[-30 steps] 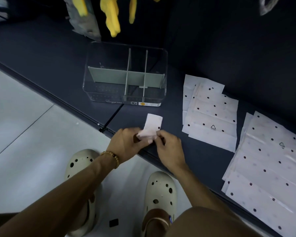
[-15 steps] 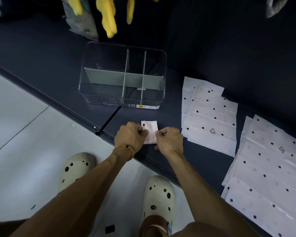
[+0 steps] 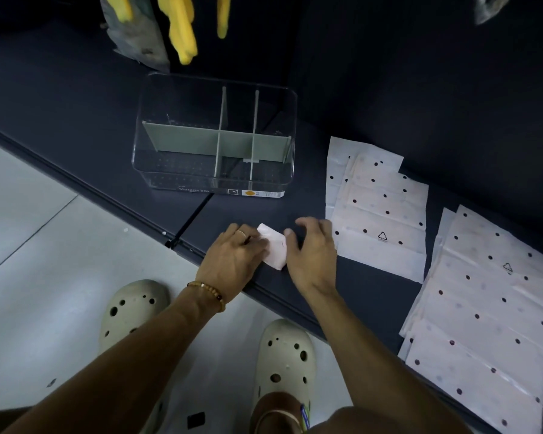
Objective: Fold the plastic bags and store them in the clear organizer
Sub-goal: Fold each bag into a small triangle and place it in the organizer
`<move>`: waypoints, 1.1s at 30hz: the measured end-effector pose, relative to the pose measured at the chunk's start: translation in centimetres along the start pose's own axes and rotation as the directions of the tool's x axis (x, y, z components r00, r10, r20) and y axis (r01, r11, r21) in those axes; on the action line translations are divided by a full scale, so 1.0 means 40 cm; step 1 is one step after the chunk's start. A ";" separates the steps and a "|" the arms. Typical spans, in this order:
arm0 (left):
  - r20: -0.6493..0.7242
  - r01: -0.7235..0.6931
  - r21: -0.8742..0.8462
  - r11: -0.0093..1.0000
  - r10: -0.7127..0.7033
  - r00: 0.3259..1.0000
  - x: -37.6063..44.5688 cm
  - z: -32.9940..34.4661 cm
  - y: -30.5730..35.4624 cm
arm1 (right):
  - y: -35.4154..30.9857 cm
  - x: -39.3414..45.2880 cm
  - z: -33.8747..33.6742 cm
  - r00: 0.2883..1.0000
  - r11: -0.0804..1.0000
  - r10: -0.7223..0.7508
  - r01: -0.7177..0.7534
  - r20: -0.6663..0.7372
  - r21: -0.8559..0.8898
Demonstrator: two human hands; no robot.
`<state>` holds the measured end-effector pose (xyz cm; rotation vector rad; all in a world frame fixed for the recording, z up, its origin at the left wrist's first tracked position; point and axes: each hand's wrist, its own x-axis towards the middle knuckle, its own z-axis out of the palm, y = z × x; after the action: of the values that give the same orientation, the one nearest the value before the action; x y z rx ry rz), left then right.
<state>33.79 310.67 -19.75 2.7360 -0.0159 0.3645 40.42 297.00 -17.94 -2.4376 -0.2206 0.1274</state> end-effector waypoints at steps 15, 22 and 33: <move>0.002 -0.107 0.155 0.982 0.108 0.994 0.019 -0.003 0.025 | 0.104 -0.100 0.036 0.965 0.884 -0.261 0.250 0.026 -0.395; 0.228 -0.137 -0.039 0.990 0.142 0.963 0.061 0.062 0.041 | 0.113 -0.097 0.037 0.952 0.881 -0.304 0.269 -0.029 -0.389; 0.209 -0.067 -0.011 0.998 0.067 0.976 0.023 -0.013 -0.086 | 0.105 -0.097 0.033 0.963 0.882 -0.268 0.251 0.013 -0.398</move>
<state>34.75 314.09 -20.30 2.7628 -0.1650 0.0926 36.94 293.90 -21.51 -2.7790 -0.6051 -0.0998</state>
